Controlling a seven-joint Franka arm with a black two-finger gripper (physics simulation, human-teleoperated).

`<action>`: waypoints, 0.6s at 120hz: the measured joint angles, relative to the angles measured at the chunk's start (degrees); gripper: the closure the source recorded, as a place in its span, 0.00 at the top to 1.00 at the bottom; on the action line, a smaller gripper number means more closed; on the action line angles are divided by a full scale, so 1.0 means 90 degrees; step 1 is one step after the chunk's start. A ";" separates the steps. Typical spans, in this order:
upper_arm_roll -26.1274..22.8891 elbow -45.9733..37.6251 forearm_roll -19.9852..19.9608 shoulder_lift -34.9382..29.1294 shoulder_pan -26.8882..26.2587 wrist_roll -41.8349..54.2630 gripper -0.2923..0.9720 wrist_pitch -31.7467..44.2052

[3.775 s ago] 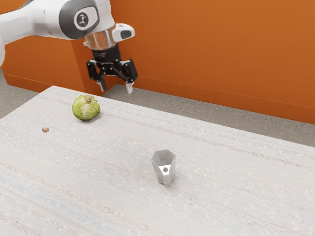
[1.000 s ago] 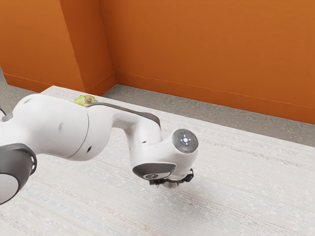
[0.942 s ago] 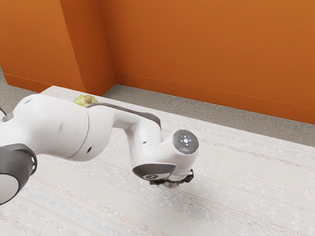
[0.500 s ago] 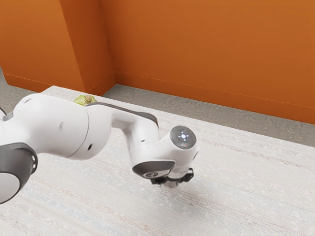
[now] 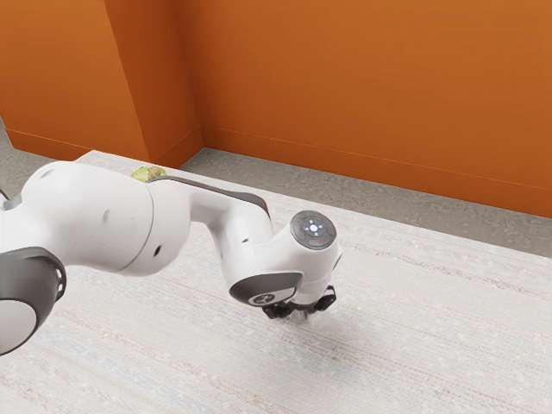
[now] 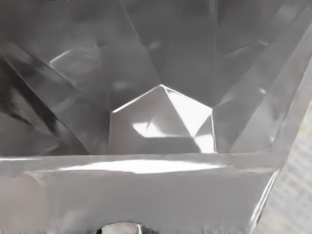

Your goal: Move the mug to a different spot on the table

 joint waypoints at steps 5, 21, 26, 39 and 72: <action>0.0000 0.0000 -0.0003 0.0000 0.0000 -0.0004 0.40 -0.0001; 0.0000 0.0005 -0.0007 -0.0001 0.0000 -0.0014 0.33 -0.0010; 0.0000 0.0006 -0.0008 -0.0001 0.0000 -0.0017 0.31 -0.0014; 0.0001 0.0006 -0.0007 -0.0007 -0.0009 -0.0025 0.28 -0.0028; 0.0148 0.0060 0.0036 -0.0145 -0.0053 -0.0040 0.25 -0.0065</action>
